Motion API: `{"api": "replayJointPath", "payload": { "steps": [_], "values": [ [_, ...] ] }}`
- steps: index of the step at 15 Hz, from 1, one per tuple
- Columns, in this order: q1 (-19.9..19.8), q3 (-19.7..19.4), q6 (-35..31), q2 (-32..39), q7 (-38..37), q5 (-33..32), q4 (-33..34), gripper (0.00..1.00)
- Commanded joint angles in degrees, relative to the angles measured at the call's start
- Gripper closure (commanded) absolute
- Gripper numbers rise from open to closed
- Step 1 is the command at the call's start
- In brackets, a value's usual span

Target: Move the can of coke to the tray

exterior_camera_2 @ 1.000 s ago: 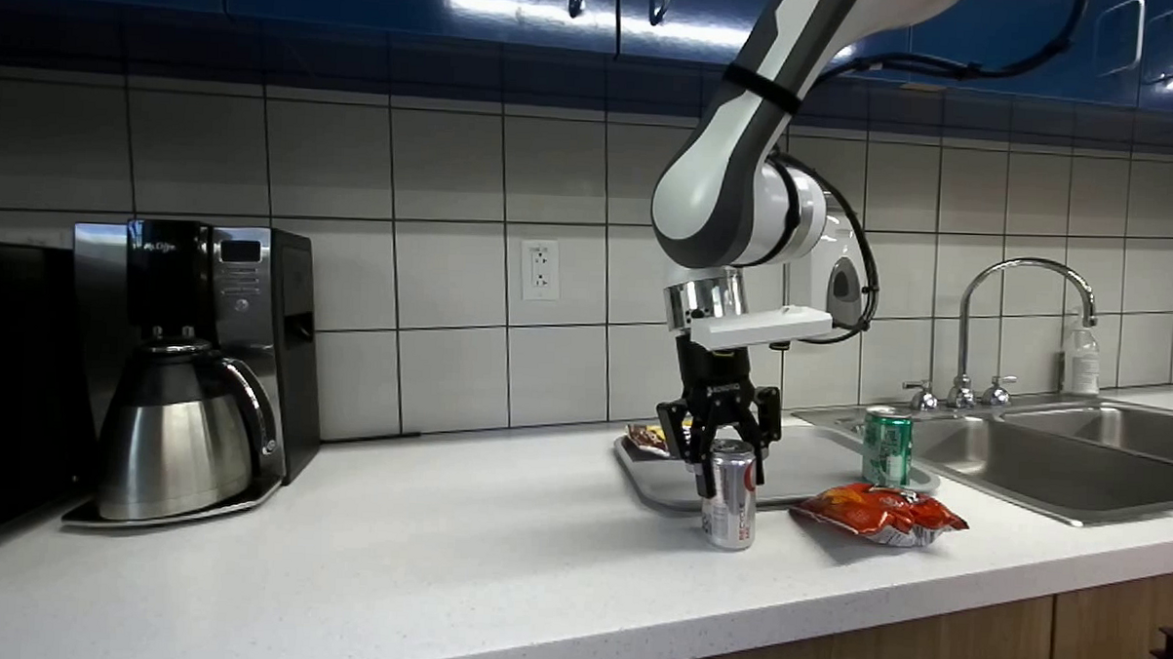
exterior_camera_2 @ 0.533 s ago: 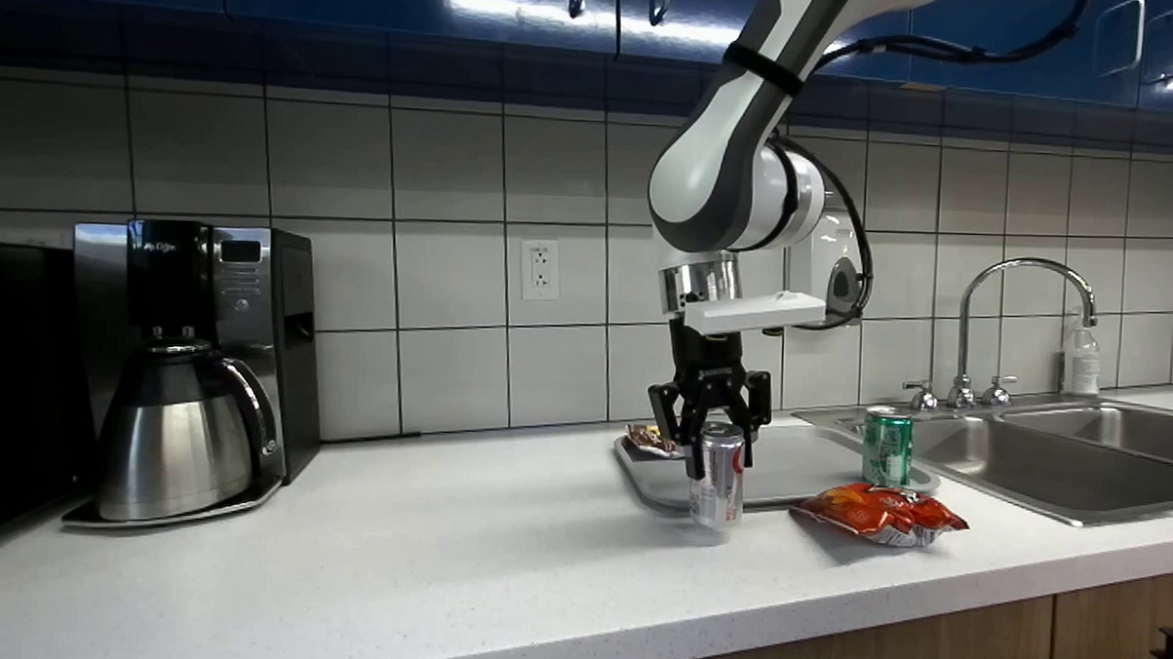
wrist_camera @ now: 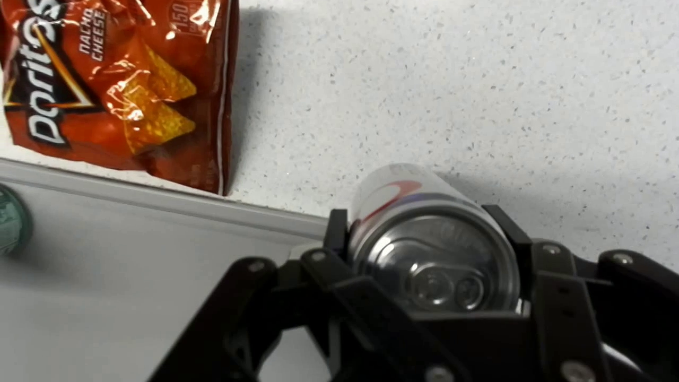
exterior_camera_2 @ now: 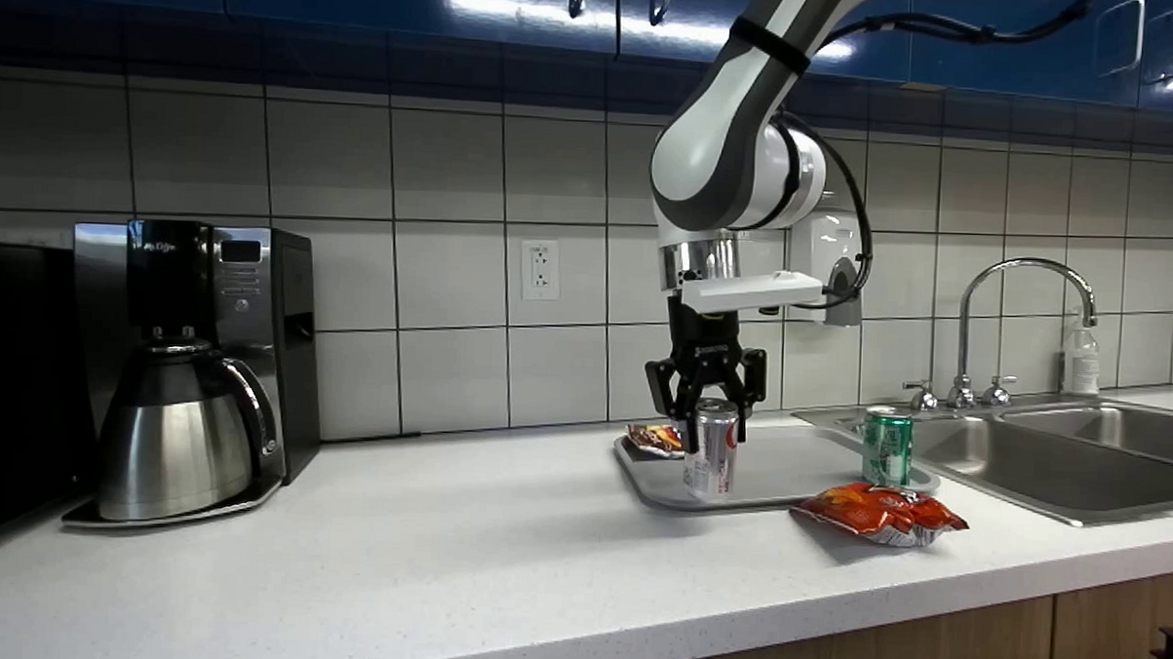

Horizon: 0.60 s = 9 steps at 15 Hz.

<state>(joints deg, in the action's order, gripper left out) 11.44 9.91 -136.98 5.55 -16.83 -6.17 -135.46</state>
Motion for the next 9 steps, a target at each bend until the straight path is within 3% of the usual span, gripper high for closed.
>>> {"api": "replayJointPath", "payload": {
  "steps": [1,9],
  "values": [
    [0.22,-0.87,0.12,0.16,-3.55,-2.85,1.99,0.61],
    [0.42,-2.66,0.64,4.71,-7.29,-5.11,7.76,0.61]
  ]
}}
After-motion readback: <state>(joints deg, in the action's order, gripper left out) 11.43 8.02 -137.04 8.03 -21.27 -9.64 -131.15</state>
